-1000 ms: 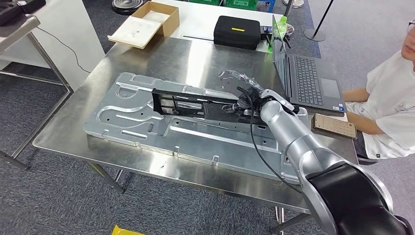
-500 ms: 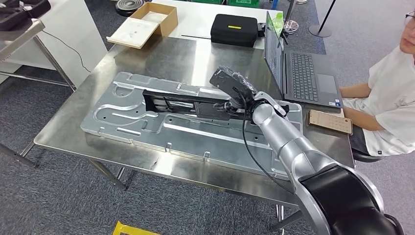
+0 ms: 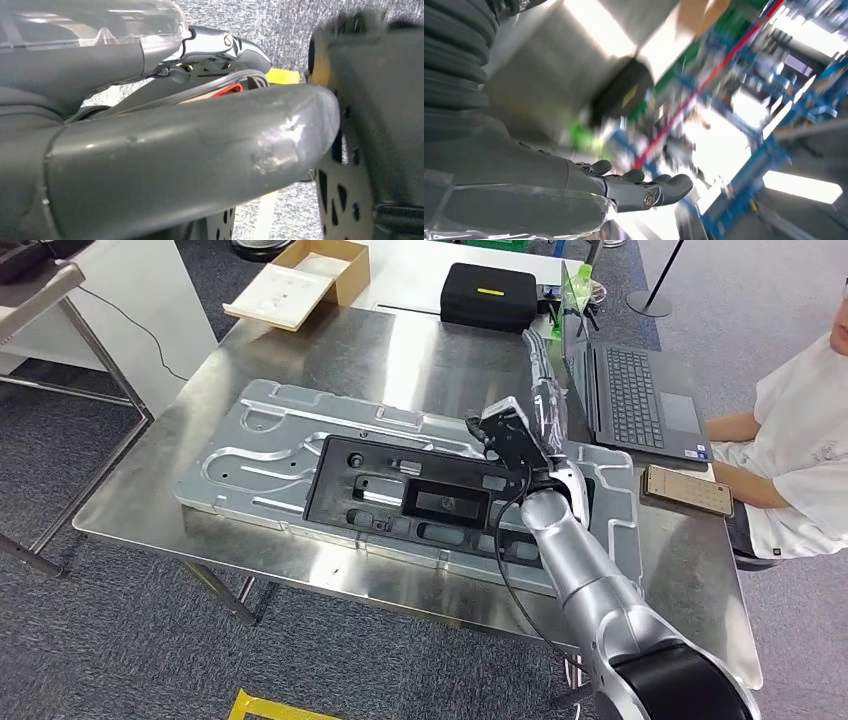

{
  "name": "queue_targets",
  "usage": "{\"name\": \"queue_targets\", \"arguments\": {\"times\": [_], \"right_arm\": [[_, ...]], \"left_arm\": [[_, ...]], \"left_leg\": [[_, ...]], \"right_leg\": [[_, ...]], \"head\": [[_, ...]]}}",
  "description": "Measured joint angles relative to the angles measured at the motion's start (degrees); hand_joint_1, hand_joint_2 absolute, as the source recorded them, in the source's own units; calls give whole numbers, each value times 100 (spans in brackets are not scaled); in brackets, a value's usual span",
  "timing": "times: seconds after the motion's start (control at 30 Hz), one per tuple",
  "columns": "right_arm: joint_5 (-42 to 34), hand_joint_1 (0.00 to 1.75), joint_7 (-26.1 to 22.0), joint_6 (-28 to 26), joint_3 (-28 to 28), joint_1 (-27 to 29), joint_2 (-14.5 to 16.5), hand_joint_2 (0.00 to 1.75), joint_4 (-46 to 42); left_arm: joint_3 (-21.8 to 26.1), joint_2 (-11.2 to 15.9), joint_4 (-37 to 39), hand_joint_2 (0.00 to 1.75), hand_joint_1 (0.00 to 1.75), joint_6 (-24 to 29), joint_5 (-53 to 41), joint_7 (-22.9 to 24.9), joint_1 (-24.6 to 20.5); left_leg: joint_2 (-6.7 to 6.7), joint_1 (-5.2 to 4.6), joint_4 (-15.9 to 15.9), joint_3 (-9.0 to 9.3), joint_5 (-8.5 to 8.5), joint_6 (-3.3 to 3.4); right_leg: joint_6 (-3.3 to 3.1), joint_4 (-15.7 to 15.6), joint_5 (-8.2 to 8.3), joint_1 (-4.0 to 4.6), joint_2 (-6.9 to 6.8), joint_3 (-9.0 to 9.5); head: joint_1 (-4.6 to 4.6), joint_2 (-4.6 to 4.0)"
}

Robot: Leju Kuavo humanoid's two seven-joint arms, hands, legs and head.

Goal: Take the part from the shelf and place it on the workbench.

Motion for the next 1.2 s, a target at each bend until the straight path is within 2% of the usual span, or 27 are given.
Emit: {"name": "queue_targets", "arguments": {"times": [0.03,0.07,0.1,0.17,0.2,0.27,0.33,0.4,0.47,0.5,0.53,0.57,0.63,0.67,0.7,0.77,0.83,0.9,0.97,1.07,1.1,1.13,1.17,1.2], "right_arm": [[567,0,-41,-255,-67,114,-8,175,-144],[1281,0,-109,-465,-196,223,2,175,-320],[2047,0,-199,-594,-404,322,44,175,-534],[3209,0,-366,-704,-897,479,182,175,-941],[3485,0,-414,-718,-1110,541,251,175,-1097],[3699,0,-524,-728,-1420,657,356,175,-1338],[4015,0,-777,-728,-1712,764,477,175,-1618],[4319,0,-1038,-728,-2015,831,656,87,-1856],[4243,0,-1100,-728,-2250,885,792,0,-1926],[4012,0,-1054,-728,-2320,912,824,0,-1899],[3704,0,-985,-726,-2356,929,835,0,-1847],[3321,0,-891,-716,-2355,935,838,0,-1780],[2483,0,-661,-664,-2214,934,819,0,-1659],[2109,0,-552,-636,-2057,938,789,0,-1623],[1864,0,-468,-622,-1853,948,750,0,-1607],[1860,0,-347,-644,-1315,1003,653,0,-1641],[2221,0,-229,-681,-828,1091,597,0,-1775],[2488,0,-118,-703,-485,1149,572,0,-1935],[2592,0,-59,-713,-298,1164,554,0,-2017],[2646,0,-40,-713,-238,1181,546,0,-2046],[2765,0,3,-713,-140,1214,538,0,-2101],[2902,0,57,-713,-7,1245,529,0,-2173],[3048,0,116,-713,140,1274,521,0,-2254],[3166,0,173,-713,271,1290,518,0,-2322]], "left_arm": [[0,0,0,0,0,-14,-38,-3,0],[0,-1,0,0,0,-31,-80,-9,-1],[0,-2,0,0,0,-47,-117,-20,-1],[0,-4,0,0,0,-70,-164,-42,-10],[0,-4,0,0,0,-76,-175,-49,-15],[0,-6,0,0,0,-86,-183,-56,-24],[0,-7,0,0,0,-96,-208,-62,-26],[0,-5,0,0,0,-104,-241,-69,-29],[0,-3,0,0,0,-107,-256,-69,-33],[0,-2,0,0,0,-104,-256,-67,-35],[0,-2,0,0,0,-98,-252,-63,-37],[0,-2,0,0,0,-90,-245,-58,-39],[1,0,0,0,0,-72,-232,-50,-40],[3,1,0,0,0,-62,-229,-46,-42],[7,1,0,0,0,-54,-230,-43,-44],[20,-1,0,0,0,-46,-245,-40,-44],[30,-8,0,0,0,-48,-267,-42,-44],[34,-15,0,0,0,-49,-279,-44,-47],[37,-15,0,0,0,-51,-284,-45,-49],[38,-15,0,0,0,-53,-286,-45,-49],[45,-15,0,0,0,-55,-287,-44,-48],[54,-15,0,0,0,-56,-288,-44,-47],[63,-16,0,0,0,-58,-290,-43,-46],[72,-16,0,0,0,-58,-291,-42,-48]], "left_leg": [[-8,0,2,7,-8,1],[-17,0,4,19,-18,-5],[-23,0,5,34,-34,-18],[-24,-15,10,45,-65,-62],[-22,-20,9,43,-72,-88],[-26,-22,-6,46,-72,-146],[-26,-17,77,22,-156,-201],[-26,-12,549,-182,-437,-228],[-27,-14,1273,-534,-749,-238],[-27,-14,1507,-662,-797,-240],[-26,-14,1556,-703,-751,-240],[-26,-14,1381,-632,-602,-234],[-25,-15,662,-294,-242,-205],[-26,-24,334,-143,-123,-188],[-28,-35,146,-55,-77,-172],[-32,-61,64,-26,-74,-142],[-34,-46,6,2,-36,-85],[-43,-19,-64,34,6,-25],[-53,-15,-78,38,16,-5],[-64,-15,-77,37,16,-5],[-107,-13,-70,38,13,-9],[-166,-8,-59,39,6,-20],[-233,-1,-44,40,-4,-37],[-302,-2,-24,33,-16,-64]], "right_leg": [[-5,-29,102,-2,0,-12],[-18,-279,295,-3,-1,85],[-37,-676,518,-4,-3,255],[-78,-1337,773,22,-6,555],[-96,-1489,795,41,-7,620],[-144,-1529,769,68,-9,634],[-216,-1569,778,46,-14,660],[-295,-1602,789,29,2,682],[-337,-1596,780,48,20,686],[-342,-1588,774,58,22,687],[-344,-1577,767,64,22,686],[-342,-1562,757,67,23,687],[-324,-1525,733,66,32,686],[-305,-1499,722,73,41,676],[-280,-1483,718,74,49,662],[-225,-1478,726,73,61,645],[-167,-1467,696,73,58,643],[-113,-1158,477,66,48,515],[-87,-777,245,46,42,349],[-76,-524,129,36,41,232],[-61,-424,155,14,41,182],[-46,-496,267,-15,56,221],[-33,-681,408,-47,111,314],[-28,-1021,578,-72,202,485]], "head": [[1,0],[2,0],[1,0],[-2,0],[-3,0],[-5,0],[-5,0],[-10,0],[-13,0],[-11,0],[-11,0],[-11,0],[-10,0],[-10,0],[-9,0],[-8,0],[-7,0],[-4,0],[-1,0],[-2,0],[-2,0],[-2,0],[-2,0],[-1,0]]}}
